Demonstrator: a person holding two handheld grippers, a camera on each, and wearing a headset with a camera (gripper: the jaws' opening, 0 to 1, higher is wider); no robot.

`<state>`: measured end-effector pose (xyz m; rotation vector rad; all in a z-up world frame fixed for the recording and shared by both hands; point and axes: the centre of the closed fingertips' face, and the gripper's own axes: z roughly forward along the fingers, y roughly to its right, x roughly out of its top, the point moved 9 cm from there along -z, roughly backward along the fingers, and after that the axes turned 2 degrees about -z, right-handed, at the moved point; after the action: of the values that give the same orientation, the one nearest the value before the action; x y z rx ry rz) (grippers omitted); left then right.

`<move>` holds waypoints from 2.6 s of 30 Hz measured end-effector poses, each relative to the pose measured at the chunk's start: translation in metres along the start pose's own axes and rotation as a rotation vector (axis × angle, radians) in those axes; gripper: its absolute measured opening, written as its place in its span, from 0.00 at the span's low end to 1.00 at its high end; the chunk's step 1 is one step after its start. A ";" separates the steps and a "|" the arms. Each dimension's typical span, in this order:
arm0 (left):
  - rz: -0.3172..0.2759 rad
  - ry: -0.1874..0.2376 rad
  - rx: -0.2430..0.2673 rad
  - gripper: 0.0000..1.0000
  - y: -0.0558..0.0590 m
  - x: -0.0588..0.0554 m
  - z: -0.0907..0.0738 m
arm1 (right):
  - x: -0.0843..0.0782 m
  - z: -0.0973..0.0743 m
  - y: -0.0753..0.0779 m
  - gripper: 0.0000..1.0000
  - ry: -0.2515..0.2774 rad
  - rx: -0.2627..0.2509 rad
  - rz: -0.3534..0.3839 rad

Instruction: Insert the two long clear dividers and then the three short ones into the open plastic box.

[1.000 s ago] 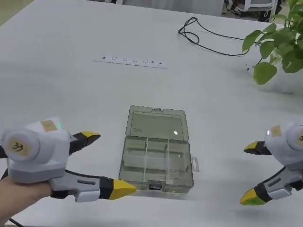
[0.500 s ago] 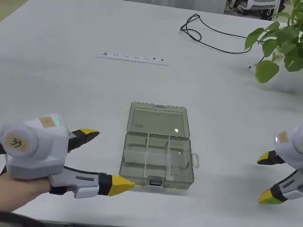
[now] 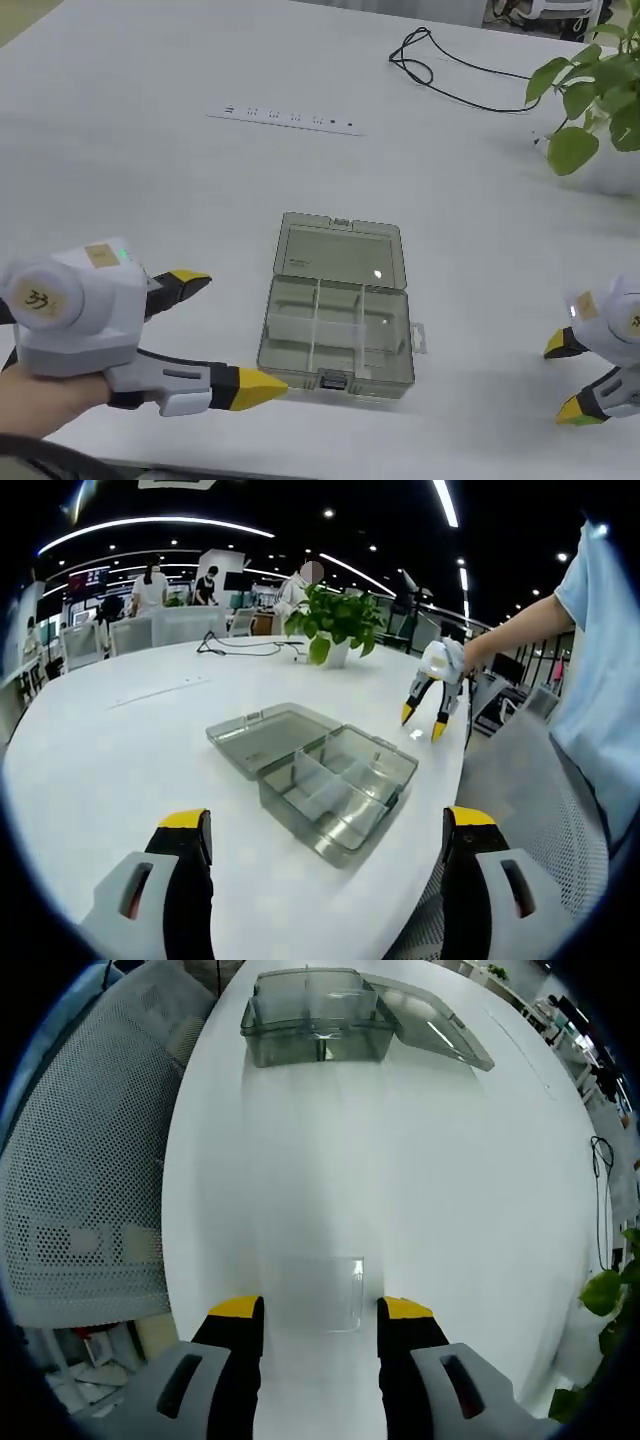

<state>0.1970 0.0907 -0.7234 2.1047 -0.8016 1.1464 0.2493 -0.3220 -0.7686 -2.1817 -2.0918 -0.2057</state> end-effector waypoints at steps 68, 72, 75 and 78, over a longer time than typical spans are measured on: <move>-0.566 0.046 -0.156 0.55 0.015 0.036 0.055 | 0.195 -0.066 -0.004 0.32 0.255 -0.371 -0.400; -0.638 0.036 -0.173 0.46 0.016 0.038 0.064 | 0.206 -0.063 -0.006 0.32 0.260 -0.379 -0.432; -0.700 0.036 -0.177 0.39 0.016 0.037 0.068 | 0.212 -0.062 -0.008 0.32 0.251 -0.404 -0.467; -0.733 0.046 -0.187 0.32 0.018 0.038 0.071 | 0.215 -0.060 -0.009 0.32 0.239 -0.421 -0.501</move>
<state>0.2364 0.0184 -0.7182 1.9427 -0.0708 0.6816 0.2478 -0.1201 -0.6718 -1.6366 -2.5772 -0.9739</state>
